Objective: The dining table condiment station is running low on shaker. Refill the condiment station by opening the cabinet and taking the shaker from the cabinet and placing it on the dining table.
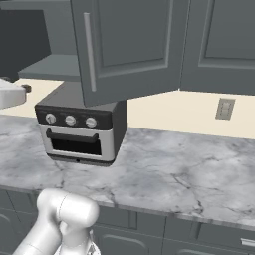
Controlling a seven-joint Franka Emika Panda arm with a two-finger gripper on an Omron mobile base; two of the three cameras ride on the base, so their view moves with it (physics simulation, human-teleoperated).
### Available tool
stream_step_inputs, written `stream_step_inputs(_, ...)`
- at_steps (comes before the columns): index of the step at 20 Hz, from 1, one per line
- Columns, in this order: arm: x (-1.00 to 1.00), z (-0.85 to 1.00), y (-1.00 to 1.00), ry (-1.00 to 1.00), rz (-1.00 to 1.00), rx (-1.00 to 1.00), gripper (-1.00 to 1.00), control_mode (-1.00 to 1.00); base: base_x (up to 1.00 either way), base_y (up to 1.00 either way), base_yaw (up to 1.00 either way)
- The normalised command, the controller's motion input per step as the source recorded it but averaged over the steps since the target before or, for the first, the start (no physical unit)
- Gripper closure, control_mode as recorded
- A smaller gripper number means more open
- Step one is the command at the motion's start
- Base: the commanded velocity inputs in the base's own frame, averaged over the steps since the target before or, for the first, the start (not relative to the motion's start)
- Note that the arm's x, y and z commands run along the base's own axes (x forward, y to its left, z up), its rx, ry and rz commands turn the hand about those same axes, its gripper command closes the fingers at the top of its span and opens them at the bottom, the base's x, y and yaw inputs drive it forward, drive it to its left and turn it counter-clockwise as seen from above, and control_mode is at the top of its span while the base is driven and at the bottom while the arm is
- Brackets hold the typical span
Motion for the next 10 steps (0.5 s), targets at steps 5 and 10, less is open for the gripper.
stream_step_inputs(5,0.70,0.00,0.28,0.00,-0.17,-0.08,-1.00,-1.00,0.00,0.00,0.00)
stream_step_inputs(10,0.76,0.00,0.00,0.00,-0.09,-0.02,-1.00,-1.00,0.00,0.00,0.00)
